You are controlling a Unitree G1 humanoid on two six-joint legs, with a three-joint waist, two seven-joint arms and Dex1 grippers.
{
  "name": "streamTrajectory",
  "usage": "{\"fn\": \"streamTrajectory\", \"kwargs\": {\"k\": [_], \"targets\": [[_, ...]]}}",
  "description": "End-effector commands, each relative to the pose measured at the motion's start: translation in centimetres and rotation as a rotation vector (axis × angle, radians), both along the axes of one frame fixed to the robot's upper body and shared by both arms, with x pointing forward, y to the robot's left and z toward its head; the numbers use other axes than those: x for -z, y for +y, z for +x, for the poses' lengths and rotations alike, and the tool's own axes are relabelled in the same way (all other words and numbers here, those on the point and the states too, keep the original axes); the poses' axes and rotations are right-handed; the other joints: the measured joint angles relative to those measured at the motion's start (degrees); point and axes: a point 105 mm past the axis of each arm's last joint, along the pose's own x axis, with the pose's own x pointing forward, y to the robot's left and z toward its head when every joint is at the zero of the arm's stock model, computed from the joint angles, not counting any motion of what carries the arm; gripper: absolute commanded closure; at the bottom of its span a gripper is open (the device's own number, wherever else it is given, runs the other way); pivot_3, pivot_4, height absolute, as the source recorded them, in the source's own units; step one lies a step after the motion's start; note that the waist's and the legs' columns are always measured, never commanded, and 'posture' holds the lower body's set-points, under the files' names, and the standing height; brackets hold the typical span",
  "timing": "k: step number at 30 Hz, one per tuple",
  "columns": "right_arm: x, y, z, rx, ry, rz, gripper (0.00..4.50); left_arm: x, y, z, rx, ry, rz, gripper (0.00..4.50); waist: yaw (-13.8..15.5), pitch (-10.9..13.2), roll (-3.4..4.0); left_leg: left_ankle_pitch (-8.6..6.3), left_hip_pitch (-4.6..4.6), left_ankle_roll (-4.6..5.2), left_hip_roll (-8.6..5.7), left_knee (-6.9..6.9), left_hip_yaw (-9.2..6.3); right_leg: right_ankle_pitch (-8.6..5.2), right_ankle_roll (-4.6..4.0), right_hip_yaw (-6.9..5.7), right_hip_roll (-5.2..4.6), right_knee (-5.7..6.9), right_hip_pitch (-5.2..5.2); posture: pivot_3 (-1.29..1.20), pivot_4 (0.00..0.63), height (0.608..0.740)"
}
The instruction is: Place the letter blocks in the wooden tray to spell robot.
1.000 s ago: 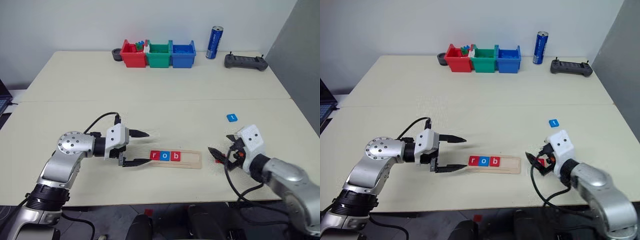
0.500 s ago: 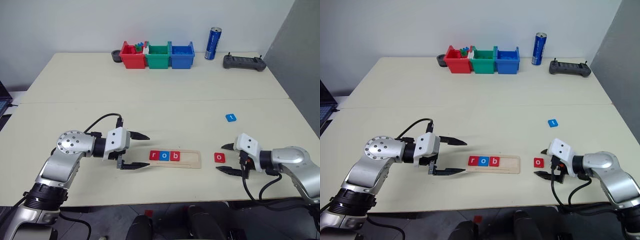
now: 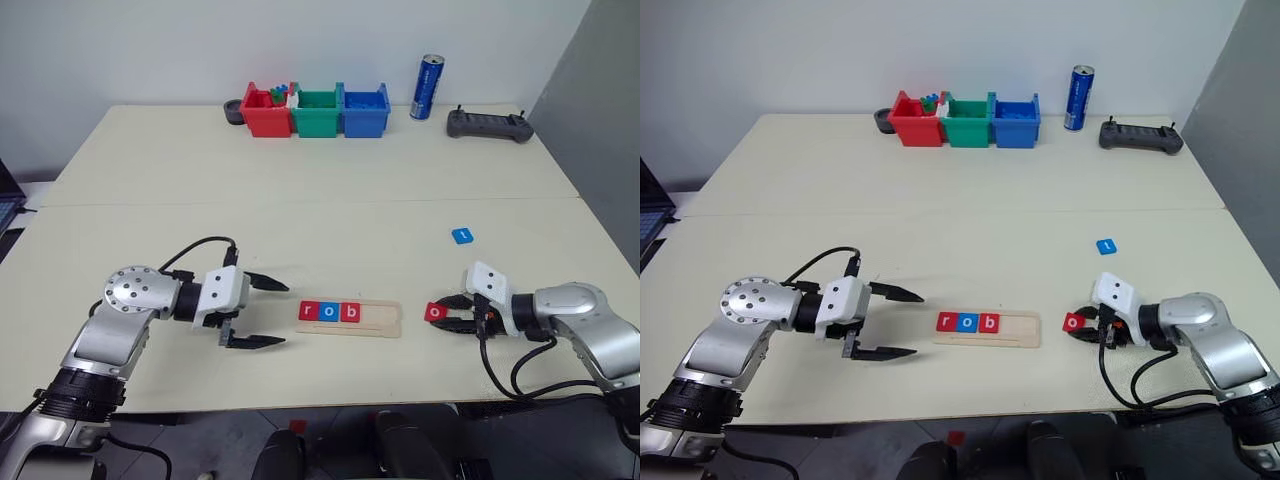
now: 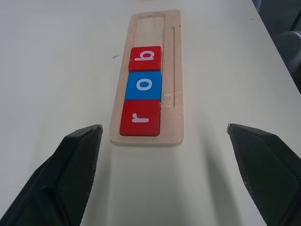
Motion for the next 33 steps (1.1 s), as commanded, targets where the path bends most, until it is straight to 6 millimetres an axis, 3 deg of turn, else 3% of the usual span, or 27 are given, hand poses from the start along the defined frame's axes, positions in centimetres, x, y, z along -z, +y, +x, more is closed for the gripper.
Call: {"fn": "streamTrajectory", "kwargs": {"k": [1,8,15,33], "targets": [[-2.1,2.6,-0.8,-0.082,-0.073,0.033,3.06,-1.2,-0.1,0.3,0.021,-0.041,-0.002,0.0,0.0,0.0,0.0,0.0,0.0,0.0,0.01,0.0,-0.01,0.0,0.0,-0.01,0.01,0.0,0.0,0.0,0.15,0.74],[-2.3,6.0,0.1,-0.089,-0.127,0.003,3.06,-1.9,-0.8,0.7,0.041,-0.055,-0.004,0.0,0.0,0.0,0.0,0.0,0.0,0.0,0.0,0.01,-0.01,0.0,0.01,-0.01,0.01,0.0,0.0,0.0,0.15,0.74],[-1.3,7.6,0.7,-0.121,-0.119,-0.049,3.06,-2.0,-1.4,0.6,0.053,-0.065,-0.007,0.0,0.0,0.0,0.0,0.0,-0.01,0.0,0.0,0.0,-0.01,0.0,0.0,-0.02,-0.01,-0.01,0.0,0.0,0.15,0.74],[-0.6,8.7,1.0,-0.198,-0.076,-0.098,3.06,-1.6,-1.3,0.6,0.038,-0.078,-0.008,0.0,0.0,0.0,0.0,0.0,0.0,0.0,0.0,0.0,-0.05,0.0,0.0,-0.05,-0.01,0.0,0.0,0.0,0.15,0.74]]}}
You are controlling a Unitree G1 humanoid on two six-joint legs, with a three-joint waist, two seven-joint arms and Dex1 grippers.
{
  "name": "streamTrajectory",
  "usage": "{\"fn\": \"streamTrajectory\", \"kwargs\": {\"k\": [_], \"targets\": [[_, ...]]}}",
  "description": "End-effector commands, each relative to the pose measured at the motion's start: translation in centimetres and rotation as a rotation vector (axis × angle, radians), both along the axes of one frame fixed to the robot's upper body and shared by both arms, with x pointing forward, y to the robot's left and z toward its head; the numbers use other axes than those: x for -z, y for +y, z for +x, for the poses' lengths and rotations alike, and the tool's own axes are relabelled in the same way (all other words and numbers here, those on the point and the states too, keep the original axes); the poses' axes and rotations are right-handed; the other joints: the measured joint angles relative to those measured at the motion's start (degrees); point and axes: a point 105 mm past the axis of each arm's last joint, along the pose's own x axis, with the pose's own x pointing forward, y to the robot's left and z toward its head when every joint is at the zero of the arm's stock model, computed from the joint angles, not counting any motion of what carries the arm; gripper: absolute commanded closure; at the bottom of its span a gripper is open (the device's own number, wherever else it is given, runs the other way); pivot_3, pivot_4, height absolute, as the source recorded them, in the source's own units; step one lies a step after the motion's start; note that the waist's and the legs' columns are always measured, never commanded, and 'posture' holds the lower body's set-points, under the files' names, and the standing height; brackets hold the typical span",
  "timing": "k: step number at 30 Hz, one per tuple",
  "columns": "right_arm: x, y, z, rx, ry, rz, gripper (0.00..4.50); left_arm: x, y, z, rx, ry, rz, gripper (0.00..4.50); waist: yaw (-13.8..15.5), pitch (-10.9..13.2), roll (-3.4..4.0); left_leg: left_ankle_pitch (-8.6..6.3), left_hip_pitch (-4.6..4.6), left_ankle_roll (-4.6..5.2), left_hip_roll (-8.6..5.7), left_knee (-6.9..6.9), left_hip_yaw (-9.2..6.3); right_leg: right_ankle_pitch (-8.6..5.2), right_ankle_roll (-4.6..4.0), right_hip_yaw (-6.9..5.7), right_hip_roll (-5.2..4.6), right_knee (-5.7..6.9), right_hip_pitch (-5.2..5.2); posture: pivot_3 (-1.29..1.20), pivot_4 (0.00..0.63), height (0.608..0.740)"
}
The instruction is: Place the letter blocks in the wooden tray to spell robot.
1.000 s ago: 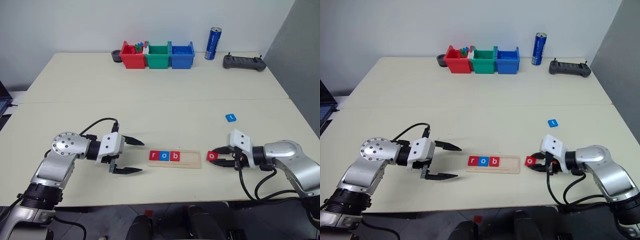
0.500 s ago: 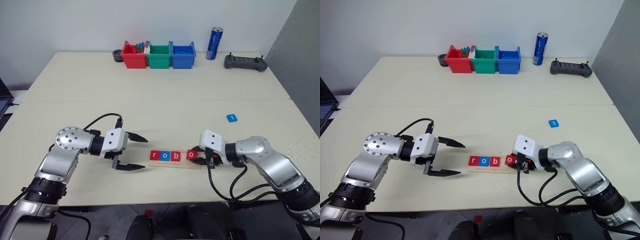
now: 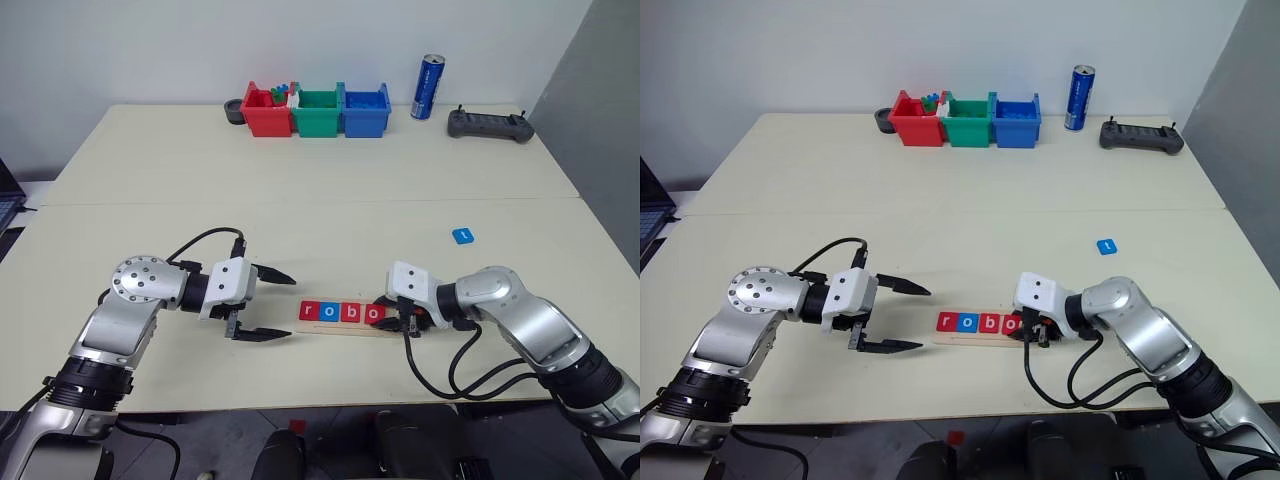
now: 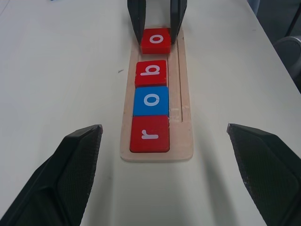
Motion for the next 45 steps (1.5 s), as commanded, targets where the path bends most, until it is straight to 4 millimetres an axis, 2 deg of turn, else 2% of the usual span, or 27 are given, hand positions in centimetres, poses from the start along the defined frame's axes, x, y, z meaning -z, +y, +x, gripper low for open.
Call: {"fn": "streamTrajectory", "kwargs": {"k": [1,14,22,23,27,31,36,40,41,45], "targets": [[-0.8,0.5,0.2,-0.031,-0.035,0.001,3.06,-0.6,-0.2,0.0,0.006,-0.042,-0.005,0.0,0.0,0.0,0.0,0.0,0.0,0.0,0.0,0.0,0.0,0.0,0.0,0.0,0.0,0.0,0.0,0.0,0.15,0.74],[-0.8,0.9,0.3,-0.045,-0.058,0.003,3.06,-0.3,-0.2,0.1,-0.005,-0.045,-0.012,0.0,0.0,0.0,0.0,0.0,-0.01,0.0,0.0,0.0,-0.01,0.0,0.0,0.0,0.0,0.0,0.0,0.0,0.15,0.74],[-1.5,1.2,0.4,-0.047,-0.072,0.029,0.26,-0.2,-0.2,0.1,-0.012,-0.044,-0.016,0.0,0.0,0.0,0.0,0.0,0.0,0.0,0.0,0.0,-0.01,0.0,0.0,0.0,0.0,0.0,0.0,0.0,0.15,0.74],[-1.7,1.2,0.4,-0.046,-0.077,0.033,0.02,-0.2,-0.2,0.1,-0.013,-0.044,-0.016,0.0,0.0,0.0,0.0,0.0,0.0,0.0,0.0,0.0,-0.01,0.0,0.0,0.0,0.0,0.0,0.0,0.0,0.15,0.74],[-3.2,1.0,0.6,-0.02,-0.114,0.071,0.02,-0.1,-0.2,0.0,-0.016,-0.045,-0.018,0.0,0.0,0.0,0.0,0.0,-0.01,0.0,0.0,0.0,-0.01,0.0,0.0,0.0,0.0,0.0,0.0,0.0,0.15,0.74],[-3.1,-0.5,0.0,0.016,-0.139,0.047,0.98,0.0,-0.1,-0.1,-0.021,-0.044,-0.017,0.0,0.0,0.0,0.0,0.0,-0.01,0.0,0.0,-0.01,-0.01,0.0,0.0,0.0,0.0,-0.01,0.0,0.0,0.15,0.74],[-2.2,-1.8,-0.5,0.048,-0.145,-0.001,2.89,0.1,0.0,-0.1,-0.027,-0.045,-0.017,0.0,0.1,0.0,0.0,0.0,-0.02,0.0,0.0,-0.01,-0.01,0.0,0.0,-0.01,-0.01,-0.02,-0.01,0.0,0.15,0.74],[-1.6,-2.0,-0.4,0.056,-0.157,-0.031,4.25,0.1,0.0,0.1,-0.03,-0.048,-0.018,0.0,0.0,0.0,0.0,0.0,0.0,0.0,0.0,-0.01,0.0,-0.01,0.01,0.0,0.0,-0.01,0.0,0.0,0.15,0.74],[-1.5,-2.0,-0.2,0.065,-0.159,-0.037,4.48,0.1,0.0,0.2,-0.03,-0.048,-0.019,0.0,0.0,0.0,0.0,0.0,0.0,0.0,0.0,-0.01,0.0,-0.01,0.01,0.0,0.0,-0.01,0.0,0.0,0.15,0.74],[-0.9,-1.9,0.0,0.068,-0.146,-0.062,4.48,0.2,0.1,0.4,-0.032,-0.05,-0.016,0.0,0.0,0.0,0.0,0.0,-0.01,0.0,0.01,-0.01,0.0,-0.01,0.01,0.0,0.01,-0.01,0.0,0.0,0.15,0.74]]}}
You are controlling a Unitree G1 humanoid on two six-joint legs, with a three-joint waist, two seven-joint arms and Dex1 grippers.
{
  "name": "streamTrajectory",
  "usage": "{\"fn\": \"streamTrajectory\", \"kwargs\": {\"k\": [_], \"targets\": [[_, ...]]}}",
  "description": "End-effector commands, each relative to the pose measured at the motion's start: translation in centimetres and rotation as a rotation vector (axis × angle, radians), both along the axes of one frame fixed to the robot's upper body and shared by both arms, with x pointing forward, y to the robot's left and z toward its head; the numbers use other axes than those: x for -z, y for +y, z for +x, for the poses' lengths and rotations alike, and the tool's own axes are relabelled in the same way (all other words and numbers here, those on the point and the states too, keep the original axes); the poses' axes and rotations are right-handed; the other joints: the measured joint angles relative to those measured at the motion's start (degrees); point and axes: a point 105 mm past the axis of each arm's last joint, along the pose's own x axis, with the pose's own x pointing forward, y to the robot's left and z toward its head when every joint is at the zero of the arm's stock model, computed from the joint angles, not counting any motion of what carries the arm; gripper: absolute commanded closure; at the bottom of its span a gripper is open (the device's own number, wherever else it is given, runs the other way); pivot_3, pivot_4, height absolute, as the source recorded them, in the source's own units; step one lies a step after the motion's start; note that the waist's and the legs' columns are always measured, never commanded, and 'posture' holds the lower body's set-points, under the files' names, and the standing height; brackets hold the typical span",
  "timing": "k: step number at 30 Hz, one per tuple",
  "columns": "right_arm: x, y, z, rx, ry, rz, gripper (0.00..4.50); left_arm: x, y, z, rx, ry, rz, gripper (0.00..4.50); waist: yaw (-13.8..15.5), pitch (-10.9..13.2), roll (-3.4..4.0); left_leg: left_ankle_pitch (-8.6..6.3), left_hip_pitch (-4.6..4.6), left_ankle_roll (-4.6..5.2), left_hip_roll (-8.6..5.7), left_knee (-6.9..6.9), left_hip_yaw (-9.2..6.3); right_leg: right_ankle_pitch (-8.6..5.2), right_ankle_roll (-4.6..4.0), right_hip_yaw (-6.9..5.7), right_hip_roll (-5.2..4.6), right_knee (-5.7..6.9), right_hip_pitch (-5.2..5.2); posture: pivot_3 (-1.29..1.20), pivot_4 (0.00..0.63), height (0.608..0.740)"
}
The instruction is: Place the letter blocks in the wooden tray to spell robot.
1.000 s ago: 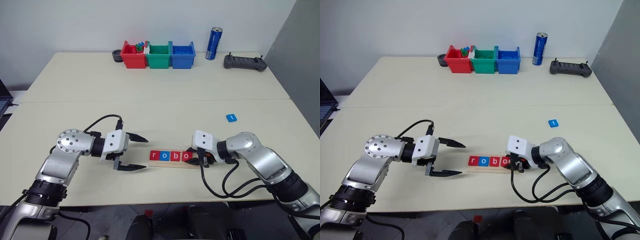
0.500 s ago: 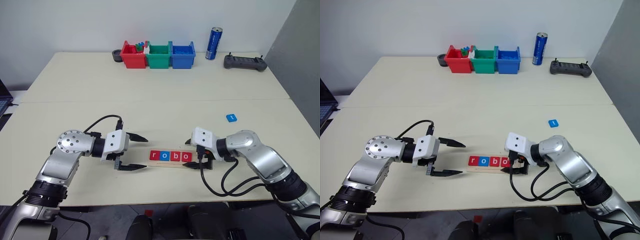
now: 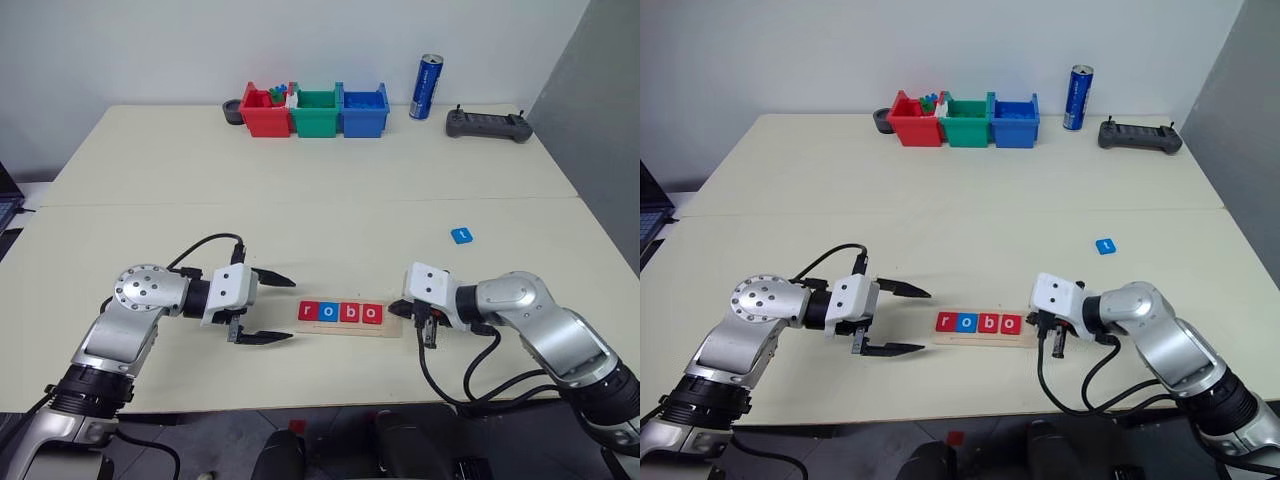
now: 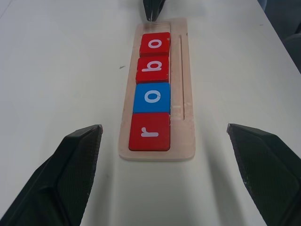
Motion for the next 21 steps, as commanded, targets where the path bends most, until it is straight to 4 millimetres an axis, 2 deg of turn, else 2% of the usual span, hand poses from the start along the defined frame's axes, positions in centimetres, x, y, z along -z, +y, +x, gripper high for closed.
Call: {"fn": "streamTrajectory", "kwargs": {"k": [1,7,21], "targets": [[-0.4,0.3,0.2,-0.019,-0.029,-0.019,4.48,-0.6,-0.1,0.3,0.003,-0.04,-0.005,0.0,0.0,0.0,0.0,0.0,0.0,0.0,0.0,0.0,0.01,0.0,0.0,0.01,0.0,0.0,0.0,0.0,0.15,0.74],[0.3,0.8,0.0,-0.062,-0.011,-0.05,4.48,-0.4,0.1,0.3,-0.004,-0.044,-0.007,0.0,0.0,0.0,0.0,0.0,0.0,0.0,0.0,0.0,0.0,0.0,-0.01,0.0,0.0,0.0,0.0,0.0,0.15,0.74],[0.0,3.5,0.5,-0.135,-0.023,-0.024,4.48,0.0,0.0,0.0,-0.008,-0.043,-0.01,0.0,0.0,0.0,0.0,0.0,0.01,0.0,0.0,-0.01,-0.01,0.0,-0.01,-0.01,-0.01,0.0,0.0,0.0,0.15,0.74]]}}
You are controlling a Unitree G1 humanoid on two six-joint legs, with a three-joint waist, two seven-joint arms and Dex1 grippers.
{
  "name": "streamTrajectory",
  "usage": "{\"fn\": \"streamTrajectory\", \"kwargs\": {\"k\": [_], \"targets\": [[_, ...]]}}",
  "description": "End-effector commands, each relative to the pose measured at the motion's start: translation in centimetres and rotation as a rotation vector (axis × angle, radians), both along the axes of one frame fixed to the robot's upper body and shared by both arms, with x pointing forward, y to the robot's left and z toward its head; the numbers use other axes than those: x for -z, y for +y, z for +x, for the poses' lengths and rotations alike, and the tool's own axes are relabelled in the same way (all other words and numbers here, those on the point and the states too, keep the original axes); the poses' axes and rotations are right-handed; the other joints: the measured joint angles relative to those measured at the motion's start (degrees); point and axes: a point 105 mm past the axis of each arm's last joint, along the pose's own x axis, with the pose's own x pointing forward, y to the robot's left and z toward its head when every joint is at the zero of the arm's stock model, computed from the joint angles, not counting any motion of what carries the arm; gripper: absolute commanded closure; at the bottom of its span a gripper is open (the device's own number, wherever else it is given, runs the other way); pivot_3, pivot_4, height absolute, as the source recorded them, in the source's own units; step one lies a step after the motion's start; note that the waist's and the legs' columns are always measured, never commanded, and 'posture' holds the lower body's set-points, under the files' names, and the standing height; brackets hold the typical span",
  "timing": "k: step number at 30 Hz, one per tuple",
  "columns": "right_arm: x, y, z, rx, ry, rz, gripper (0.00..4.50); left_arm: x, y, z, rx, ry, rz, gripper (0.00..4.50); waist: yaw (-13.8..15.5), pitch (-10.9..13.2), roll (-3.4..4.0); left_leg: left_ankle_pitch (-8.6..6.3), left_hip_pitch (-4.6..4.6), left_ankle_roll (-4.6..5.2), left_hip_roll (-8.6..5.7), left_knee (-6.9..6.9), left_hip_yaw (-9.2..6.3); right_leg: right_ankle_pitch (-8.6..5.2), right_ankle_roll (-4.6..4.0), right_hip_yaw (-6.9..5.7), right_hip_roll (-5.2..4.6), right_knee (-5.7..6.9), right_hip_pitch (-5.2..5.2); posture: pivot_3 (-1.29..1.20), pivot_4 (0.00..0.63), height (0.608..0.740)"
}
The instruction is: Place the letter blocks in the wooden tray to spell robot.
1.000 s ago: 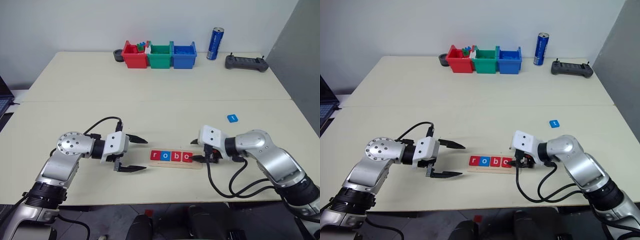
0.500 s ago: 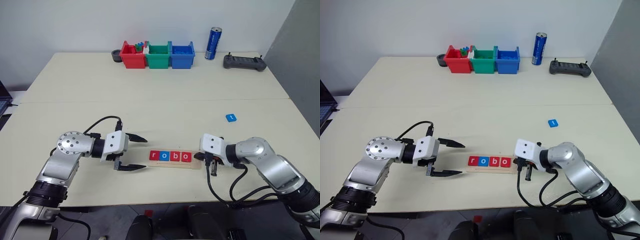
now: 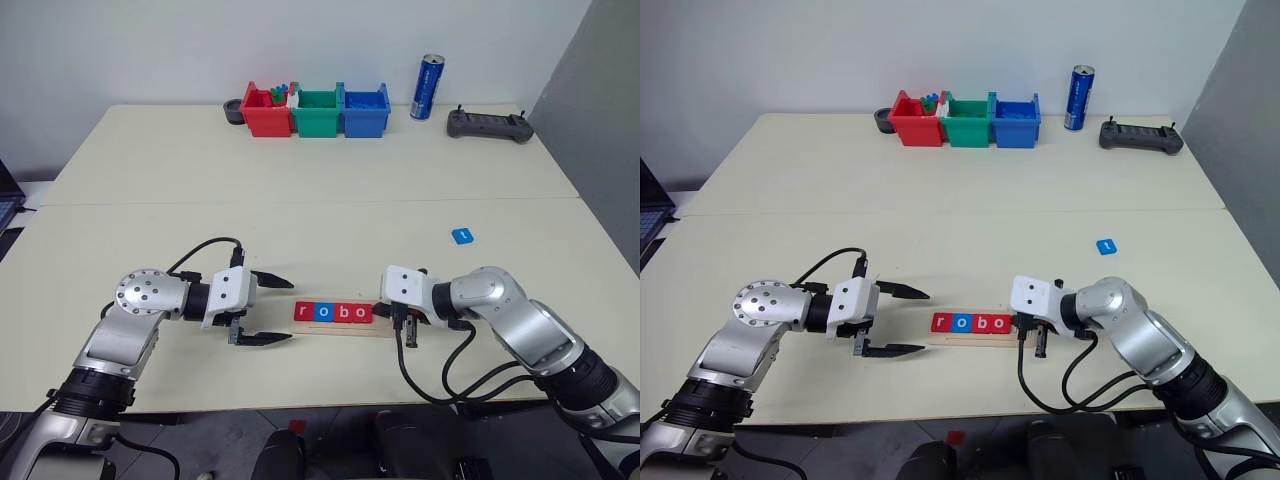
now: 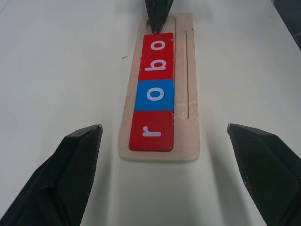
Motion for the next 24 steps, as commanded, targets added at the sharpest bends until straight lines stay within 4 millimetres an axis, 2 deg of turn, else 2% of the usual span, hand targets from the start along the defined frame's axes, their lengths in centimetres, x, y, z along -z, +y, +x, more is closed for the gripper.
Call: {"fn": "streamTrajectory", "kwargs": {"k": [1,4,7,8,10,11,14,16,20,21,24], "targets": [[-0.5,0.7,0.1,-0.037,-0.03,0.0,4.48,-0.7,-0.3,0.0,0.013,-0.046,-0.004,0.0,0.0,0.0,0.0,0.0,0.0,0.0,0.0,0.0,0.0,0.0,0.0,0.0,0.0,0.0,0.0,0.0,0.15,0.74],[-1.2,0.3,0.5,-0.024,-0.058,0.007,4.48,-0.7,-0.3,0.0,0.012,-0.047,-0.004,0.0,0.0,0.0,0.0,0.0,0.01,0.0,0.0,0.0,0.0,0.0,0.0,0.0,0.0,0.0,0.0,0.0,0.15,0.74],[-3.6,-0.5,0.3,-0.004,-0.052,0.085,4.48,-0.8,-0.3,0.0,0.009,-0.049,-0.005,0.0,0.0,0.0,0.01,0.0,-0.01,0.0,0.0,0.0,0.0,0.0,0.0,0.01,0.0,0.0,0.0,0.0,0.15,0.74],[-4.2,-1.0,0.3,0.012,-0.057,0.104,4.32,-0.8,-0.3,0.0,0.007,-0.049,-0.007,0.0,0.0,0.0,0.01,0.0,-0.01,0.0,0.0,0.0,0.0,0.0,0.0,0.0,-0.01,0.0,0.0,0.0,0.15,0.74],[-4.9,-2.2,0.8,0.087,-0.074,0.148,3.9,-0.9,-0.3,0.0,0.003,-0.05,-0.012,0.0,0.1,0.0,0.0,0.0,-0.02,0.0,-0.01,0.0,0.0,0.0,0.0,0.0,-0.01,-0.01,0.0,0.0,0.15,0.74],[-5.3,-3.2,1.5,0.16,-0.095,0.181,3.54,-0.9,-0.3,0.0,0.0,-0.05,-0.014,0.0,0.1,0.0,0.0,0.0,-0.02,0.0,-0.01,-0.01,-0.01,0.0,0.0,-0.01,-0.02,-0.02,0.0,0.0,0.15,0.74],[-6.0,-7.8,4.7,0.5,-0.22,0.281,2.45,-0.9,-0.3,-0.1,-0.004,-0.049,-0.01,0.0,0.2,0.0,-0.03,0.0,-0.02,0.0,-0.01,-0.01,-0.02,0.0,0.0,-0.02,-0.02,-0.02,0.01,0.0,0.15,0.74],[-6.1,-10.0,6.2,0.687,-0.273,0.35,1.79,-0.9,-0.3,-0.1,-0.004,-0.048,-0.009,0.0,0.2,0.0,-0.01,0.0,-0.02,0.0,-0.02,-0.01,0.02,0.01,-0.01,0.03,-0.02,0.0,0.01,0.0,0.15,0.74],[-5.3,-12.4,8.0,0.911,-0.324,0.417,0.25,-1.2,-0.6,0.1,0.008,-0.059,-0.007,0.0,0.0,0.0,0.0,0.0,0.01,0.0,-0.01,-0.03,0.04,0.01,-0.02,0.05,-0.01,0.04,-0.01,0.0,0.15,0.74],[-5.1,-12.9,8.6,0.965,-0.337,0.426,0.02,-1.3,-0.7,0.2,0.01,-0.064,-0.011,0.0,-0.1,0.0,0.0,0.0,0.02,0.0,-0.01,-0.04,0.05,0.01,-0.02,0.06,0.0,0.04,-0.01,0.0,0.15,0.74],[-4.3,-14.0,9.9,1.074,-0.338,0.437,0.02,-1.7,-0.9,0.4,0.009,-0.07,-0.017,0.0,-0.2,0.0,0.03,0.0,0.03,0.0,-0.01,-0.04,0.09,0.01,-0.02,0.09,0.0,0.04,-0.01,0.0,0.15,0.74]]}}
